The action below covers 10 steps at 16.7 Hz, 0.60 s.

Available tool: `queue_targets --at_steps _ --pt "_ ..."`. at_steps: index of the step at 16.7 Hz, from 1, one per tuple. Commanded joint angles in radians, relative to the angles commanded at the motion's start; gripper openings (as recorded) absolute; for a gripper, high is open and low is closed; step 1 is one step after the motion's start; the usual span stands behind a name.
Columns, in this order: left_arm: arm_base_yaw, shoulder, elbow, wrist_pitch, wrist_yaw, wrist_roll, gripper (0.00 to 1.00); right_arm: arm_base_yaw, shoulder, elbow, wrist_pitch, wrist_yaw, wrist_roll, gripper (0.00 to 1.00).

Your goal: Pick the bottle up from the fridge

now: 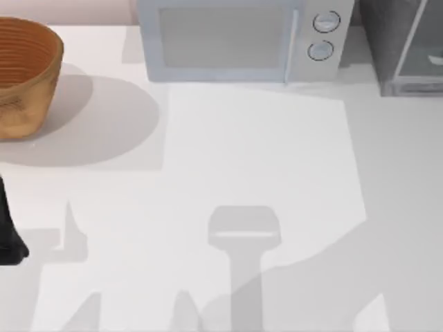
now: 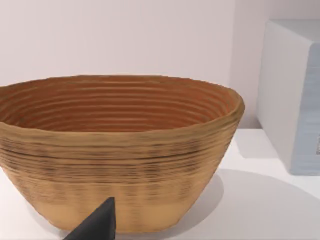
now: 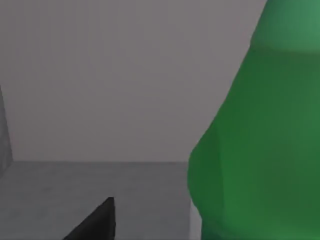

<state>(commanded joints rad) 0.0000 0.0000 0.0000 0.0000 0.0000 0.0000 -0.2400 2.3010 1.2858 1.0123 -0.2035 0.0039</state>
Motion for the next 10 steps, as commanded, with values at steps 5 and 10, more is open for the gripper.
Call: queue_targets --at_steps 5,10 --pt "0.0 0.0 0.0 0.0 0.0 0.0 1.0 0.0 0.0 0.0 0.0 0.0 0.0 0.85" --pt "0.0 0.0 0.0 0.0 0.0 0.0 1.0 0.0 0.0 0.0 0.0 0.0 0.0 0.47"
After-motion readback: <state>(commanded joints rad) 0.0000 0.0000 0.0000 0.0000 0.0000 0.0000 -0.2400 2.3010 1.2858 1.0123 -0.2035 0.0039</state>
